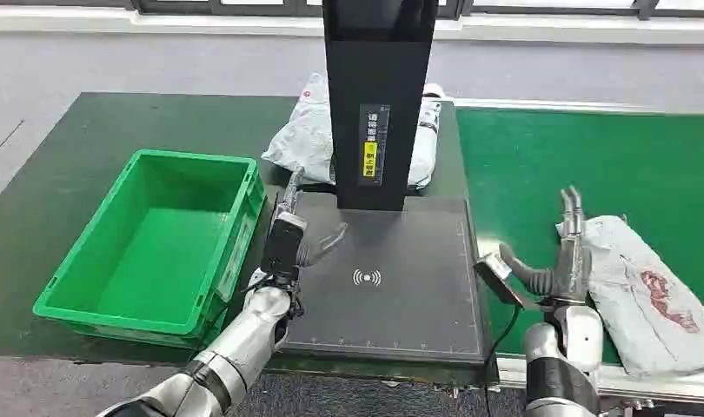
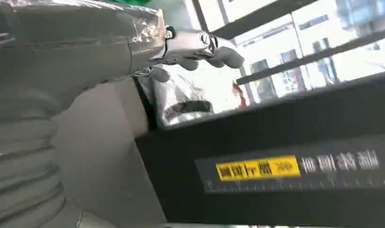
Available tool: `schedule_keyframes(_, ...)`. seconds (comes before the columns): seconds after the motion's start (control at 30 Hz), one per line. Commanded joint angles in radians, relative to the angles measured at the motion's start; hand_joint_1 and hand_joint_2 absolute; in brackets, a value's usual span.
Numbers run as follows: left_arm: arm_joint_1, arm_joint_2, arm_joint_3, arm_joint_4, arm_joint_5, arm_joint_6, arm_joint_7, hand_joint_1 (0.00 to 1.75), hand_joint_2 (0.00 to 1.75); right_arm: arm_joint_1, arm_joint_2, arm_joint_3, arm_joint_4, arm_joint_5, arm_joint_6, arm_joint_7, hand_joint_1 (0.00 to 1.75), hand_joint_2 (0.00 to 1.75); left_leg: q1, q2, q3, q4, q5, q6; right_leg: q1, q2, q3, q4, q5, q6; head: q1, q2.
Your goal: Moved the parcel from conveyor to table for the left to box.
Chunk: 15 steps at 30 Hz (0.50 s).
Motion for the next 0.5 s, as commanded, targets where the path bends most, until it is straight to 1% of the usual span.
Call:
schedule_keyframes(0.03,0.038,0.029,0.09,-0.003,-0.002,-0.004,0.004,0.0,1.75,-0.122,-0.207,0.004,0.402,0.176,0.001,0.483,0.0,1.75,-0.001,0.003,0.003,-0.001,0.0,0.002,0.0,0.002,0.002,-0.002,0.001,-0.002,0.0,0.0)
schedule_keyframes(0.07,0.046,0.029,0.09,-0.014,-0.002,-0.006,0.004,0.0,1.75,-0.12,-0.219,0.047,0.409,0.176,0.001,0.543,0.0,1.75,-0.001,0.005,0.004,-0.002,-0.001,0.003,0.0,0.003,0.003,-0.003,0.001,-0.002,0.0,0.0)
schedule_keyframes(0.1,0.049,0.028,0.089,-0.017,-0.003,-0.007,0.004,0.0,1.75,-0.115,-0.234,0.092,0.426,0.176,0.001,0.593,0.0,1.75,0.0,0.004,0.002,-0.001,-0.001,0.002,0.001,0.003,0.002,-0.002,0.001,-0.002,0.0,0.0)
schedule_keyframes(0.13,0.057,0.026,0.085,-0.025,-0.005,-0.011,0.004,0.0,1.75,-0.12,-0.266,0.181,0.488,0.176,0.001,0.691,0.0,1.75,-0.001,0.006,0.004,-0.002,-0.001,0.004,0.0,0.004,0.003,-0.003,0.001,-0.003,0.0,0.0)
schedule_keyframes(0.17,0.063,0.022,0.081,-0.026,-0.006,-0.017,0.004,0.0,1.75,-0.123,-0.298,0.248,0.544,0.176,0.001,0.767,0.0,1.75,-0.001,0.004,0.002,-0.001,-0.001,0.003,0.0,0.003,0.002,-0.002,0.001,-0.002,0.0,0.0)
schedule_keyframes(0.2,0.063,0.021,0.079,-0.025,-0.006,-0.019,0.004,0.0,1.75,-0.122,-0.305,0.244,0.557,0.174,0.001,0.769,0.0,1.75,-0.001,0.005,0.004,-0.002,-0.001,0.004,0.0,0.003,0.004,-0.003,0.001,-0.004,0.0,0.0)
schedule_keyframes(0.23,0.065,0.018,0.078,-0.026,-0.006,-0.017,0.004,0.0,1.75,-0.117,-0.313,0.239,0.555,0.165,0.001,0.756,0.0,1.75,-0.001,0.004,0.002,-0.001,-0.001,0.002,0.0,0.002,0.002,-0.002,0.001,-0.002,0.0,0.0)
schedule_keyframes(0.33,0.065,0.018,0.078,-0.026,-0.006,-0.017,0.004,0.0,1.75,-0.117,-0.313,0.239,0.555,0.165,0.001,0.756,0.0,1.75,-0.001,0.002,0.003,-0.002,-0.001,0.003,0.0,0.0,0.003,-0.002,0.0,-0.003,0.0,0.0)
schedule_keyframes(0.4,0.065,0.018,0.078,-0.026,-0.006,-0.017,0.004,0.0,1.75,-0.117,-0.313,0.239,0.555,0.165,0.001,0.756,0.0,1.75,-0.001,0.004,0.005,-0.004,-0.001,0.005,0.0,0.001,0.005,-0.004,0.001,-0.005,0.0,0.0)
schedule_keyframes(0.43,0.065,0.018,0.078,-0.026,-0.006,-0.017,0.004,0.0,1.75,-0.117,-0.313,0.239,0.555,0.165,0.001,0.756,0.0,1.75,-0.001,0.002,0.002,-0.001,-0.001,0.003,0.0,0.0,0.003,-0.002,0.0,-0.003,0.0,0.0)
schedule_keyframes(0.5,0.065,0.018,0.078,-0.026,-0.006,-0.017,0.004,0.0,1.75,-0.117,-0.313,0.239,0.555,0.165,0.001,0.756,0.0,1.75,-0.001,0.001,0.001,-0.001,-0.001,0.002,0.0,0.0,0.001,-0.001,0.0,-0.002,0.0,0.0)
